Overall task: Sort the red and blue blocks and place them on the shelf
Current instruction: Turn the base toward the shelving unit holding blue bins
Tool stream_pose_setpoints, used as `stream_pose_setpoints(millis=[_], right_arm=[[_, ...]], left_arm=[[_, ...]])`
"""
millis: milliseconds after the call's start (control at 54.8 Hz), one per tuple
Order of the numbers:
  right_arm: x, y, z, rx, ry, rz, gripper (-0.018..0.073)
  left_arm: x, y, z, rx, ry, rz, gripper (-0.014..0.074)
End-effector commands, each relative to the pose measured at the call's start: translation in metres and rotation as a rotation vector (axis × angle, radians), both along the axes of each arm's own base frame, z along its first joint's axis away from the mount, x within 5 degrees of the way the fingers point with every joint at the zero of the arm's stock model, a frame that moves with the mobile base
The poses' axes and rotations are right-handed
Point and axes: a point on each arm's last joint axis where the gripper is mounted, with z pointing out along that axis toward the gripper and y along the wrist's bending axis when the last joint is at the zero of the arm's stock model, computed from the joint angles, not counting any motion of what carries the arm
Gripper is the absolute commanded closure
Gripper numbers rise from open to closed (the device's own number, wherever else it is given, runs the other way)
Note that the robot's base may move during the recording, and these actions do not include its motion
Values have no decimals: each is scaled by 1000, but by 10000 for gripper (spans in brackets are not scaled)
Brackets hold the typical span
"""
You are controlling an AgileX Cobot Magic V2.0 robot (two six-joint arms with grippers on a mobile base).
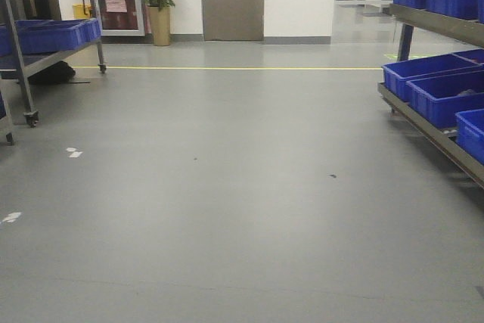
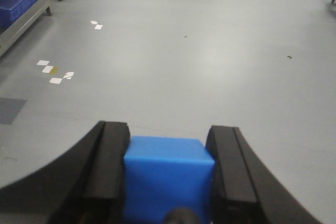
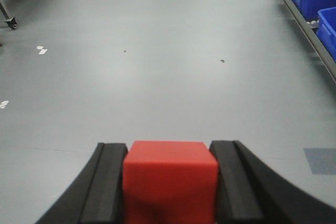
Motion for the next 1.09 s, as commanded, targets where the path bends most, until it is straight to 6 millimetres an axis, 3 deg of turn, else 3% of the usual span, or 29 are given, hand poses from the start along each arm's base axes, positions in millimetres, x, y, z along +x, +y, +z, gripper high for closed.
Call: stream_pose_setpoints(millis=[0, 1077], right_arm=[[0, -1, 18, 0, -123, -6, 501], [0, -1, 18, 0, -123, -6, 501]], left_arm=[[2, -3, 16, -2, -102, -33, 517], [2, -3, 16, -2, -102, -33, 517]])
